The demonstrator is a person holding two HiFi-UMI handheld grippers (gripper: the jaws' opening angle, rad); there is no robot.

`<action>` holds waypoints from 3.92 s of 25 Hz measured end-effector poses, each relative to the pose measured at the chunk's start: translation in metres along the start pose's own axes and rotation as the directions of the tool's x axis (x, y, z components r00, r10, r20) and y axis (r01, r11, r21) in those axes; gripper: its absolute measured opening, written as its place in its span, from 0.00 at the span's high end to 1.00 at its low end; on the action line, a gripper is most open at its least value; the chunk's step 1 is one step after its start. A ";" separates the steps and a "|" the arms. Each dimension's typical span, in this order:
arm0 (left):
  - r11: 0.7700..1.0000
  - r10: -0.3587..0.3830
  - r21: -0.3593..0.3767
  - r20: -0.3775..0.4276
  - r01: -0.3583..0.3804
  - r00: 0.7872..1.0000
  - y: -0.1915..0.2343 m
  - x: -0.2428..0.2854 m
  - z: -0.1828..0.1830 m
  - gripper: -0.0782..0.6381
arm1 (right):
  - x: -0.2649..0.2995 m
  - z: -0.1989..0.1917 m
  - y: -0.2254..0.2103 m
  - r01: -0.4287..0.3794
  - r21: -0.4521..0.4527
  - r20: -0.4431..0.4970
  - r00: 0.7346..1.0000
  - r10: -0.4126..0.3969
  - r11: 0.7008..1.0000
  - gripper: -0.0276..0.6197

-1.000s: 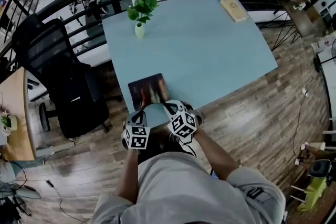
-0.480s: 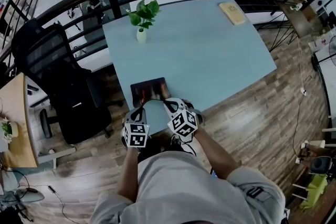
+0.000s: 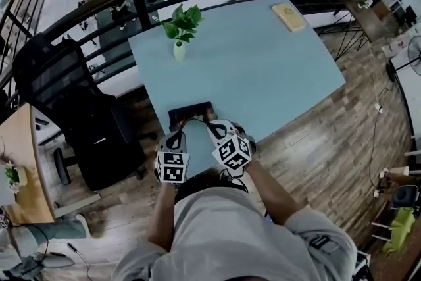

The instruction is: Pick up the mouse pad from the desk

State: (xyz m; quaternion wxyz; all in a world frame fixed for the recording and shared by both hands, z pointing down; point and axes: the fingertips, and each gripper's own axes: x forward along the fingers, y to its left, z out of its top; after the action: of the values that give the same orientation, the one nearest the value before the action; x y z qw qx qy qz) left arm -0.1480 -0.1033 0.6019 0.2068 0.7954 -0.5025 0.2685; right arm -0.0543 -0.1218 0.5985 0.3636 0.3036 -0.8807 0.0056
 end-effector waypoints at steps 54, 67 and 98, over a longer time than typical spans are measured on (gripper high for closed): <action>1.000 -0.012 -0.013 0.285 0.016 0.959 0.009 -0.032 0.143 0.86 | -0.044 0.117 -0.058 0.019 0.238 0.307 0.947 -0.093 0.971 0.94; 0.998 -0.058 0.013 0.346 0.057 0.937 -0.012 -0.029 0.179 0.86 | -0.079 0.135 -0.092 0.079 0.264 0.388 0.904 -0.181 0.961 0.94; 0.995 -0.098 0.023 0.382 0.097 0.919 -0.039 -0.025 0.197 0.86 | -0.104 0.120 -0.114 0.099 0.313 0.418 0.879 -0.231 0.945 0.94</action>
State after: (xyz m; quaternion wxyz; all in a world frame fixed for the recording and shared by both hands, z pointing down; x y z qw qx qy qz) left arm -0.0781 -0.1883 0.4322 0.1165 0.8569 -0.4924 0.0984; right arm -0.0117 -0.1875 0.4186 0.1027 0.4200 -0.9012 0.0296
